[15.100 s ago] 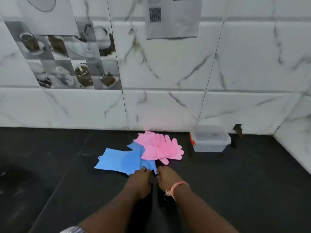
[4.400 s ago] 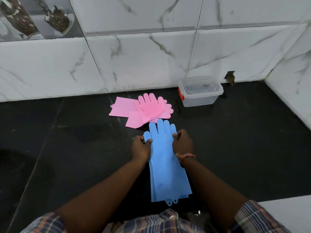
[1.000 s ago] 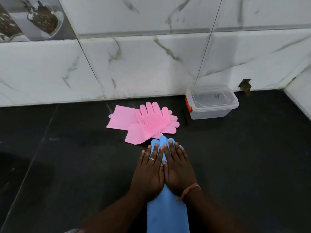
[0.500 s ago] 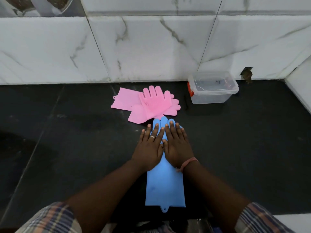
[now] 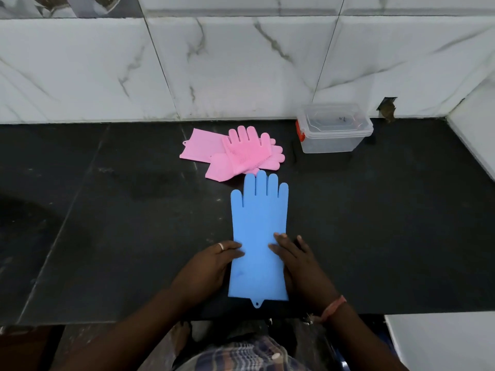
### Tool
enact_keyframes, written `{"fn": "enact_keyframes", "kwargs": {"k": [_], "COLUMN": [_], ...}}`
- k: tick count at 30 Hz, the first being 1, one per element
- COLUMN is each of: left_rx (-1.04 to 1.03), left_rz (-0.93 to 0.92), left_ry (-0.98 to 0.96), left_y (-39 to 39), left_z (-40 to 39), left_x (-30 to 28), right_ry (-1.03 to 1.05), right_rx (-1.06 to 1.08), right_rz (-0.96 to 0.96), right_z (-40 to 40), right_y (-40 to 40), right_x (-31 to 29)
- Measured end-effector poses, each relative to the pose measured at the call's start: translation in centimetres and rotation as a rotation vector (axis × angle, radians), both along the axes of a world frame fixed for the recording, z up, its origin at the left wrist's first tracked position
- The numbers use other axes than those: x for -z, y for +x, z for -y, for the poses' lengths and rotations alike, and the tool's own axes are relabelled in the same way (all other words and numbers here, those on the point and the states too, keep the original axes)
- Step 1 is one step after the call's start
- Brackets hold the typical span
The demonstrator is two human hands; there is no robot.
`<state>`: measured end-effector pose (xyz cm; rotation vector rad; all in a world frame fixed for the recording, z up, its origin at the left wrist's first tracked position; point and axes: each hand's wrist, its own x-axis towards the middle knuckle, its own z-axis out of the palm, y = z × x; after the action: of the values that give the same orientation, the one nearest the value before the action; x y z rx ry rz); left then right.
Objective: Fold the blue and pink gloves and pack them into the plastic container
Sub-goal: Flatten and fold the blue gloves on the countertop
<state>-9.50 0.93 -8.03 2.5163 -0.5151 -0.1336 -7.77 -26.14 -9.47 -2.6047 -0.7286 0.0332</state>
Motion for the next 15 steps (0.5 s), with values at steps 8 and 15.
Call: {"fn": "enact_keyframes", "kwargs": {"k": [8, 15], "left_rx": [0.111, 0.232], "left_rz": [-0.111, 0.048], "left_ry": [0.070, 0.134], "left_y": [4.5, 4.8], "left_z": [-1.0, -1.6], "left_x": [-1.2, -1.5], "right_ry": [-0.091, -0.119], "right_rx": [-0.091, -0.074], "right_rz": [-0.158, -0.240], "right_z": [1.6, 1.5], "right_y": [1.7, 2.7], "right_x": [-2.2, -4.3]}}
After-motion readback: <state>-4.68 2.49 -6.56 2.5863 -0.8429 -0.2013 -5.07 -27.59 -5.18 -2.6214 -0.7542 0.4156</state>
